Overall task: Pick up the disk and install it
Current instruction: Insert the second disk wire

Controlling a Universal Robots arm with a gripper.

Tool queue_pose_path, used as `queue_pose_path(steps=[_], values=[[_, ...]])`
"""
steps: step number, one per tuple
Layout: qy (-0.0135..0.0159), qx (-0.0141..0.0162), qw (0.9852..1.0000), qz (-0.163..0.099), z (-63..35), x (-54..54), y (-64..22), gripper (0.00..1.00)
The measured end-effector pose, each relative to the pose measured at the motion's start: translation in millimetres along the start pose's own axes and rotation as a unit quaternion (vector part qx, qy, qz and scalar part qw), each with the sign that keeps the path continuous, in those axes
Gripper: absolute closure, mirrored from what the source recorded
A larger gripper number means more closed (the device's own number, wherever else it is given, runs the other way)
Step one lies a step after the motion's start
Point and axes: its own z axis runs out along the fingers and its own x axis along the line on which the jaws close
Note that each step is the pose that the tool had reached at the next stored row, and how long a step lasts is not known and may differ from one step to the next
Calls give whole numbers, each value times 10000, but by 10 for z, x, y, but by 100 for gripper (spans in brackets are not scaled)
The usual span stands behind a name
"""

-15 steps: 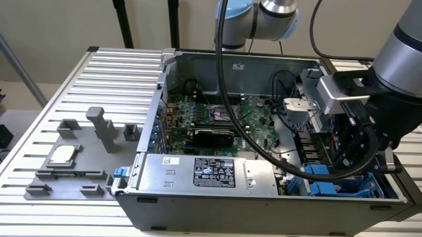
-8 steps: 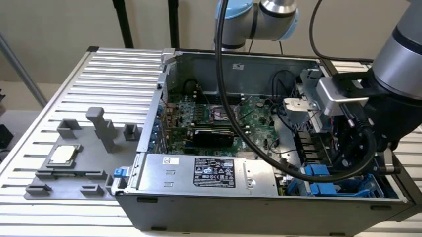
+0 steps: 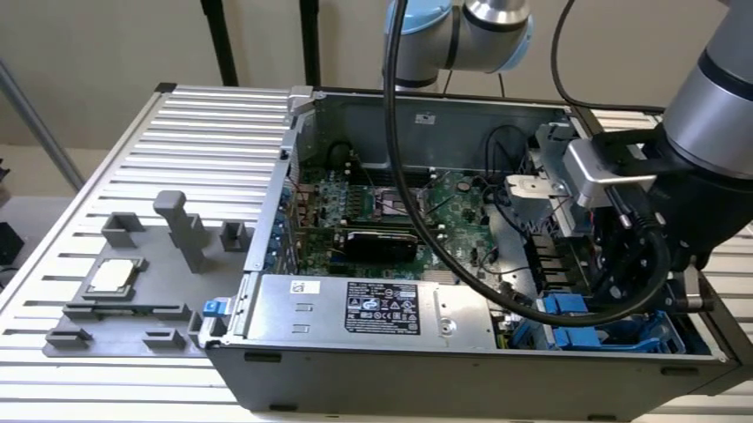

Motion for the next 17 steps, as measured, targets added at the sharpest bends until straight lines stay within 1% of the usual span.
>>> queue_pose_path(steps=[1, 5, 6, 12, 17], values=[[-4, 0, 10000, 0, 4, 0, 0, 0], [4, 0, 10000, 0, -12, 0, -1, 0], [2, 0, 10000, 0, -19, 0, -1, 0], [-9, 0, 10000, 1, -143, -2, 8, 0], [-14, 0, 10000, 1, -180, -3, 86, 0]])
